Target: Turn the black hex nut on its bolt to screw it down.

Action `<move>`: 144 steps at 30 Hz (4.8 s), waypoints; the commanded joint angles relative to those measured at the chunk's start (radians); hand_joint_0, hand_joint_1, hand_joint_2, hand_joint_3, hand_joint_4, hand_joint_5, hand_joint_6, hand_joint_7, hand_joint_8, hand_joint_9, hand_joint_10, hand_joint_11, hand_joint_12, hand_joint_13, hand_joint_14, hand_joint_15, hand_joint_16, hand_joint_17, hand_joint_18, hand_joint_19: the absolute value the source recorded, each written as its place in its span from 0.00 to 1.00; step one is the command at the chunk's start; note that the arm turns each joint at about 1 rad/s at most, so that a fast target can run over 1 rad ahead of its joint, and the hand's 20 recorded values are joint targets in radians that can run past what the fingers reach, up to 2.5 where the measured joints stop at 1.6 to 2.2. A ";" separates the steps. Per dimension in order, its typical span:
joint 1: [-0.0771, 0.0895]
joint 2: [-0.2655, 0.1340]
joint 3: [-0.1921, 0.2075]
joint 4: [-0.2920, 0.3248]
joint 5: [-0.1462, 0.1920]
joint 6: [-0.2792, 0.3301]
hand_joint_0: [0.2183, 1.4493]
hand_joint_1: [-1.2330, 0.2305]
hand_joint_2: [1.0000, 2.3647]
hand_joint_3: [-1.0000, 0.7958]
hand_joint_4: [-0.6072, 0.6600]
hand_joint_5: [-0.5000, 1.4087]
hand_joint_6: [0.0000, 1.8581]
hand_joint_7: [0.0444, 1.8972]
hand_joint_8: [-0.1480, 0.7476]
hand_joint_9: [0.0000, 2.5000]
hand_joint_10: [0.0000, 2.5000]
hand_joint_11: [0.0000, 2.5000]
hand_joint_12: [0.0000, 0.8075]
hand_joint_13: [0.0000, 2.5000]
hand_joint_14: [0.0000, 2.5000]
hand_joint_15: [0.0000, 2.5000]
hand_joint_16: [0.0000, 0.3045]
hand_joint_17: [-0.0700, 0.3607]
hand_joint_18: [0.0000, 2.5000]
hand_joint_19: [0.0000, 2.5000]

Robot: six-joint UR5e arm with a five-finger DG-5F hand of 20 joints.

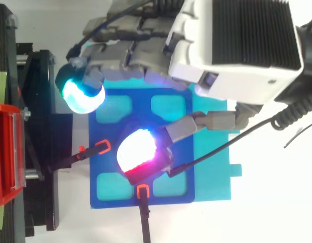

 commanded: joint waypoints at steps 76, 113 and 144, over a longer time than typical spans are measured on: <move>0.036 -0.079 0.002 -0.026 -0.122 -0.080 0.16 0.69 0.00 0.28 0.63 0.20 0.27 0.58 0.44 0.21 0.00 0.03 0.43 0.16 0.00 0.06 0.20 0.47 0.12 0.09; -0.027 -0.079 0.003 -0.029 -0.230 -0.109 0.17 0.73 0.00 0.28 0.60 0.18 0.38 0.46 0.44 0.21 0.00 0.04 0.42 0.18 0.00 0.07 0.19 0.47 0.14 0.10; -0.048 -0.079 0.069 -0.066 -0.279 -0.157 0.17 0.71 0.00 0.28 0.62 0.17 0.40 0.43 0.45 0.22 0.00 0.05 0.42 0.19 0.00 0.07 0.19 0.47 0.15 0.10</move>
